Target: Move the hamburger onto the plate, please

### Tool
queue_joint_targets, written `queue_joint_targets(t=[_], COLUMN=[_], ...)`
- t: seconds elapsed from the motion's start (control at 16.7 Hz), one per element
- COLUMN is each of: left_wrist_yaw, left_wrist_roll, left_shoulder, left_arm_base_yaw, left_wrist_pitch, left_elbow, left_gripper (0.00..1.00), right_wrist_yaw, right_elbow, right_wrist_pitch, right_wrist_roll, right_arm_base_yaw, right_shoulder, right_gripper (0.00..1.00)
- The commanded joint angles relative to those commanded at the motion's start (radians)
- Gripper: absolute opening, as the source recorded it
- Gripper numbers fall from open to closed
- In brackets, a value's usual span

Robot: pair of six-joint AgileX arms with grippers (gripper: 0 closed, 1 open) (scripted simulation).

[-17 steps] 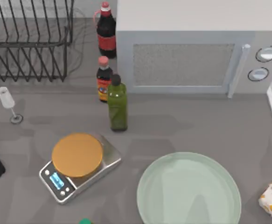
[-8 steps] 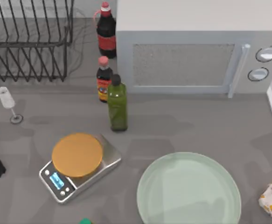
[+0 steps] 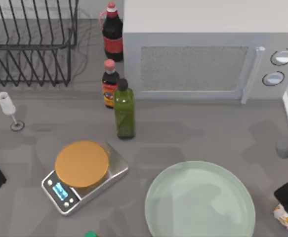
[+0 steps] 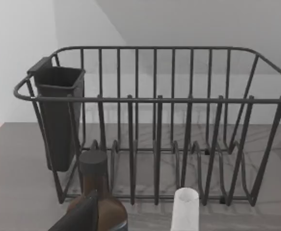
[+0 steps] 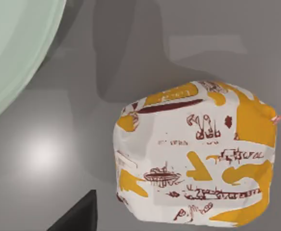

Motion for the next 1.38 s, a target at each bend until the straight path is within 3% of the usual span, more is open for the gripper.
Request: queue_joint_targets(t=[0.66, 1.14, 1.38], left_wrist_yaw=[0.000, 0.000, 0.000], left_wrist_roll=[0.000, 0.000, 0.000], left_shoulder=[0.000, 0.000, 0.000], left_arm_base_yaw=[0.000, 0.000, 0.000], left_wrist_pitch=[0.000, 0.000, 0.000], left_elbow=[0.000, 0.000, 0.000], left_gripper=[1.00, 1.00, 1.00], right_wrist_yaw=[0.003, 0.003, 0.003], right_elbow=[0.063, -0.095, -0.115], right_wrist_pitch=[-0.059, 0.273, 0.307], right_wrist_roll=[-0.025, -0.021, -0.021], right_arm_base_yaw=[0.025, 0.029, 0.030], right_shoulder=[0.121, 0.286, 0.308], right_gripper=[1.00, 1.00, 1.00])
